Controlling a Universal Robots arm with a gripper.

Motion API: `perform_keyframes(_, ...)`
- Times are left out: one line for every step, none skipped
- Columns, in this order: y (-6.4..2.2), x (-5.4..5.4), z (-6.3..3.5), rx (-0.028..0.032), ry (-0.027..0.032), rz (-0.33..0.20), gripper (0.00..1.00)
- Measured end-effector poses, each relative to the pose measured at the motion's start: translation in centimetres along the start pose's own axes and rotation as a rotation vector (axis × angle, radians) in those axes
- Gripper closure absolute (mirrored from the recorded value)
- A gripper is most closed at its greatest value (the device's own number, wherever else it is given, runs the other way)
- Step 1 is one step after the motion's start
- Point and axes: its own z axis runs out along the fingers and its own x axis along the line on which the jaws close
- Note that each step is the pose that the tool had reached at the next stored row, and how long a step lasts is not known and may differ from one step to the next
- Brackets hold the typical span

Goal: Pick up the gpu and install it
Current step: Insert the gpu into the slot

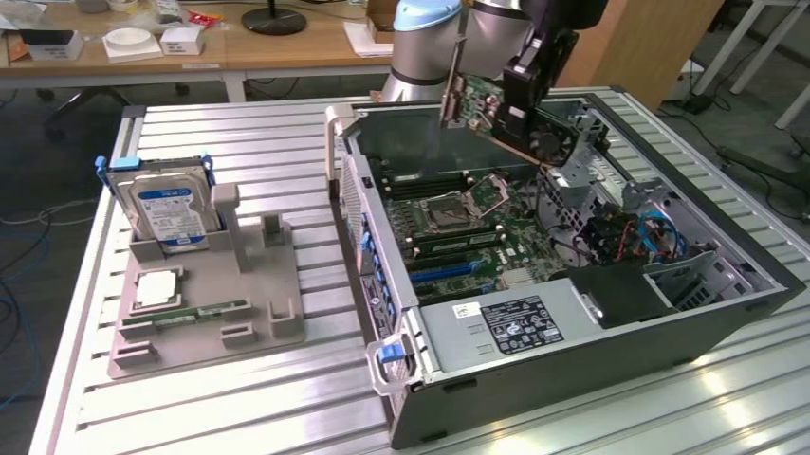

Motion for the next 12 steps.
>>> perform_keyframes(0.0,0.0,0.0,-0.0003,0.0,-0.011,0.73)
perform_keyframes(0.0,0.0,0.0,-0.0007,0.0001,-0.024,0.73)
perform_keyframes(0.0,0.0,0.0,-0.0009,0.0001,-0.036,0.73)
perform_keyframes(0.0,0.0,0.0,-0.0012,0.0001,-0.048,0.73)
perform_keyframes(0.0,0.0,0.0,-0.0015,0.0001,-0.06,0.73)
perform_keyframes(0.0,0.0,0.0,-0.0018,0.0001,-0.071,0.73)
perform_keyframes(0.0,0.0,0.0,-0.002,0.0002,-0.082,0.73)
perform_keyframes(0.0,0.0,0.0,-0.0023,0.0002,-0.093,0.73)
perform_keyframes(0.0,0.0,0.0,-0.0026,0.0003,-0.106,0.73)
perform_keyframes(0.0,0.0,0.0,-0.0029,0.0003,-0.117,0.73)
perform_keyframes(0.0,0.0,0.01,-0.0032,0.0003,-0.128,0.73)
perform_keyframes(0.0,0.0,0.0,-0.0035,0.0003,-0.14,0.73)
